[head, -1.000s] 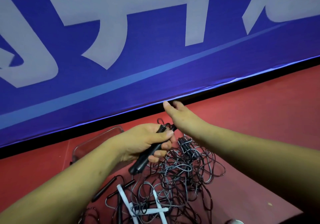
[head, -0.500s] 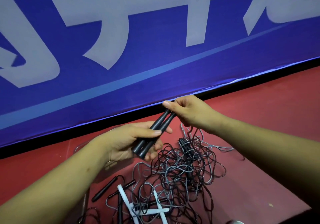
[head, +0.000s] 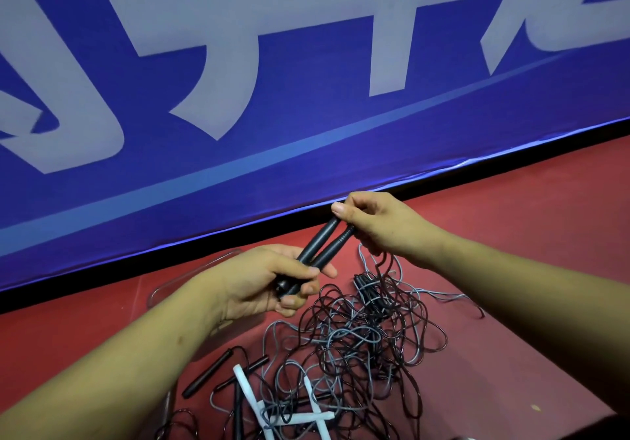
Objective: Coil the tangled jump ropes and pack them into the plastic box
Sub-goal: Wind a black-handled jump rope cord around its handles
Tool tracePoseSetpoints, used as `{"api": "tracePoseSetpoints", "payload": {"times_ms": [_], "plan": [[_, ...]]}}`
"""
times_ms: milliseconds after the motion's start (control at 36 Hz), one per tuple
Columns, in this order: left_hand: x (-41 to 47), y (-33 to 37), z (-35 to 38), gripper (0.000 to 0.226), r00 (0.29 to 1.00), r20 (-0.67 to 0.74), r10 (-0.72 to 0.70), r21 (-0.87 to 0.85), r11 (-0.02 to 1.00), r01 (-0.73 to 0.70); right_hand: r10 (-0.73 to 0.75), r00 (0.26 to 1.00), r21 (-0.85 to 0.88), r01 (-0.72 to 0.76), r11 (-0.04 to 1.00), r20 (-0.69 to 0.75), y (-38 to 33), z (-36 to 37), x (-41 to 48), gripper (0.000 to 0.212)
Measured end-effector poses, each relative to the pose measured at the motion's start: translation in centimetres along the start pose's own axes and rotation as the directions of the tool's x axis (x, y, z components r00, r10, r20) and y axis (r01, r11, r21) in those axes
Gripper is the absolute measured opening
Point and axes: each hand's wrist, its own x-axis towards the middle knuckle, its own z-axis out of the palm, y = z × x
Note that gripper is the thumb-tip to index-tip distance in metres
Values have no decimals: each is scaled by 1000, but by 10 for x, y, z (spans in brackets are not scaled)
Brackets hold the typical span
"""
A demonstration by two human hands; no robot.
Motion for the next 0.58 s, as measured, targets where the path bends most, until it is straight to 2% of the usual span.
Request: {"api": "tracePoseSetpoints", "payload": {"times_ms": [167,333,472,583], "plan": [[0,5,7,29,998,-65,17,109,994,-10,0,999,58,-3,998,49,-3,-1,-1,26],[-2,5,6,22,996,-62,71,32,997,-69,19,1000,137,-17,990,-10,-6,-3,1,22],[-7,5,-1,16,998,-54,-27,102,994,32,19,999,34,-18,999,-27,-3,-1,3,25],[-10,9,4,18,999,-47,-27,95,995,32,26,999,-12,-27,1000,-32,-5,-1,5,25]]}}
